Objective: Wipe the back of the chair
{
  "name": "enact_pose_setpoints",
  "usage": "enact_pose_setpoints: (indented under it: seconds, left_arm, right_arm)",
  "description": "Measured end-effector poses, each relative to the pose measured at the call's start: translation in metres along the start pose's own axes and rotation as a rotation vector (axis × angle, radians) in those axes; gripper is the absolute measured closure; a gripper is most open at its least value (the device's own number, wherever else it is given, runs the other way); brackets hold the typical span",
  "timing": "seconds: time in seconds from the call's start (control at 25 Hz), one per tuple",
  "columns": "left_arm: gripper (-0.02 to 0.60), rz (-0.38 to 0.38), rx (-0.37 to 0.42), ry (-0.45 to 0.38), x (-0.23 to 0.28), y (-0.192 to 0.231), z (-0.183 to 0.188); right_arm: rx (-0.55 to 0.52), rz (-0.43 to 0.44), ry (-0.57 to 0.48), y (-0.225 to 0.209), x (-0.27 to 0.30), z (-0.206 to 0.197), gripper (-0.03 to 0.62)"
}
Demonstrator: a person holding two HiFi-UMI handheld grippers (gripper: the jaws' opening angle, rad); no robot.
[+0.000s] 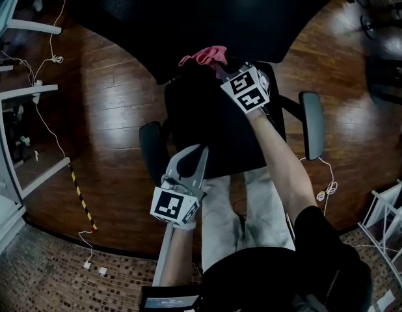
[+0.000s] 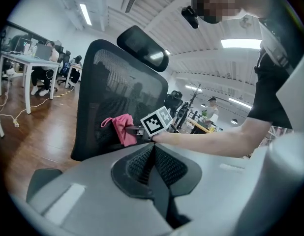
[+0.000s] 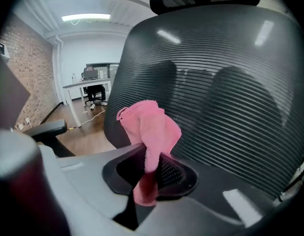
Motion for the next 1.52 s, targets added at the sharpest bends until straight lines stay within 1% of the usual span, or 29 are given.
enact_pose_setpoints:
  seconds: [0.28,0.48,0.6,0.72,0.8,0.96,1.08,1.24,1.44,1.52]
  left_arm:
    - [0.591,-0.035,0.025,0.029,0.03,-0.03,-0.001]
    - [0.591,-0.069,0.044,0.05,0.044,-0.046,-0.005]
    - [0.591,-0.069,0.044,0.059,0.047,-0.048,-0.007]
    - [0.591,-0.069,0.034,0.063,0.052,-0.05,-0.007]
    - [0.591,-0.071,0.033,0.063,0.052,-0.053,-0.009]
    - [0.591,-0.071,0.033,0.058,0.045,-0.049,-0.012]
    - [0.591,-0.054,0.021,0.053,0.038,-0.042,-0.016]
    - [0.591,-0.039,0.002,0.046,0.028,-0.037,-0.019]
    - [0.591,-0.031,-0.001,0.039,0.017,-0.029,-0.022]
    - [0.591,-0.022,-0.007,0.037,0.01,-0.024,-0.024]
  right_arm:
    - [0.1,-0.114,0.021,-0.074,-0.041,-0.048,0.554]
    - [0.15,-0.18,0.063,-0.103,-0.065,-0.073,0.554]
    - [0.181,-0.222,0.091,-0.117,-0.077,-0.084,0.554]
    - [0.235,-0.265,0.101,-0.13,-0.085,-0.094,0.554]
    - [0.244,-0.282,0.092,-0.132,-0.085,-0.098,0.554]
    - [0.212,-0.337,0.072,-0.13,-0.082,-0.099,0.554]
    - [0.204,-0.366,0.07,-0.129,-0.083,-0.098,0.554]
    - [0.216,-0.378,0.1,-0.123,-0.081,-0.103,0.556]
    - [0.288,-0.382,0.161,-0.115,-0.064,-0.137,0.554]
    - [0.281,-0.378,0.177,-0.107,-0.056,-0.143,0.556]
Point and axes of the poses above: the fingertips, and each gripper's own axes: x forward along the fingers, y to its left, z out of its top, the point moved 5 cm from there along -x, backward along the fingers, and after that the axes turned 1 degree about y, right-handed, at the moved point
